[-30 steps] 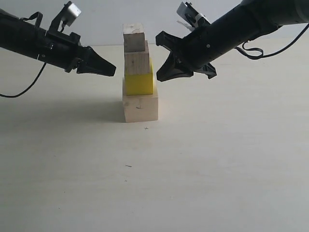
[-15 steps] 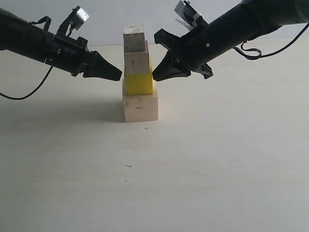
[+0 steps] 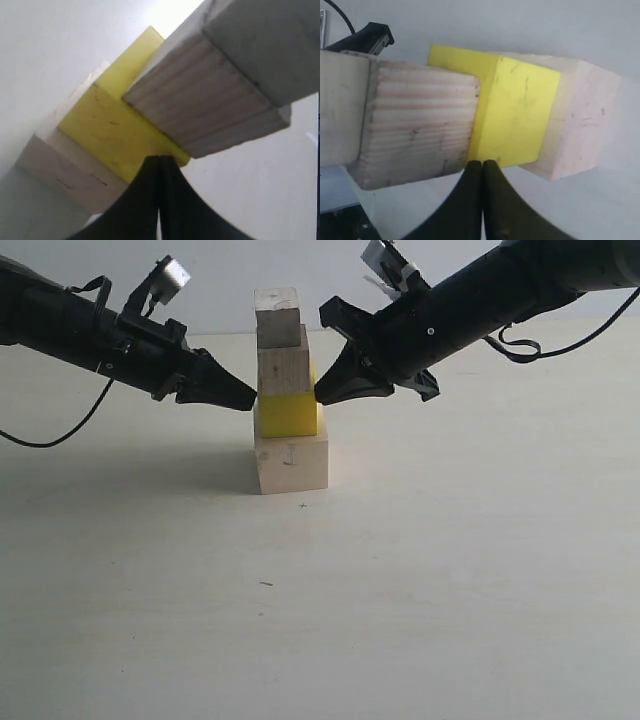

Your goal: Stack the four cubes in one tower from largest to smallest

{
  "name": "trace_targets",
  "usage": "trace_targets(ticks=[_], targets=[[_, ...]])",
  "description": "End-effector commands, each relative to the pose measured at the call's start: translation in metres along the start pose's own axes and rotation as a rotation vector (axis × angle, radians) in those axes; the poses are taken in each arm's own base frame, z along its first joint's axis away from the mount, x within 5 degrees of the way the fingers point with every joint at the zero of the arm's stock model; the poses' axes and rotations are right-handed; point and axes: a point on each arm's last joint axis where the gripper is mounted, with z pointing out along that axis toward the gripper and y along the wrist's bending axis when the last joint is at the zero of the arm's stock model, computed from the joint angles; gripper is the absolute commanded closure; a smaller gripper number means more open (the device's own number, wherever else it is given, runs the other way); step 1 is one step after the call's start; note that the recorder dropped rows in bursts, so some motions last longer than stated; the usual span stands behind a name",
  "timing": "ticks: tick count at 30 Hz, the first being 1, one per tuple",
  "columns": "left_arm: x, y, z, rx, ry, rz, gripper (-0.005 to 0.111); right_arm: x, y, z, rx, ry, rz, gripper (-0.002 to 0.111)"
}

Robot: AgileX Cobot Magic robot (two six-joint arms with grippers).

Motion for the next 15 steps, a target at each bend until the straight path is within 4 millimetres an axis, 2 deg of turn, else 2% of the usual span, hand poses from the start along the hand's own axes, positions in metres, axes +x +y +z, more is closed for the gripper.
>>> trace_targets(ticks=[1, 15], targets=[[-0.0011, -0.003, 0.0019, 0.007, -0.004, 0.005, 0.107, -0.0026, -0.0017, 0.0001, 0.025, -0.023, -0.01, 0.108], [-0.0011, -0.003, 0.0019, 0.007, -0.004, 0.005, 0.107, -0.0055, -0.0072, 0.0031, 0.05, -0.052, -0.004, 0.108]])
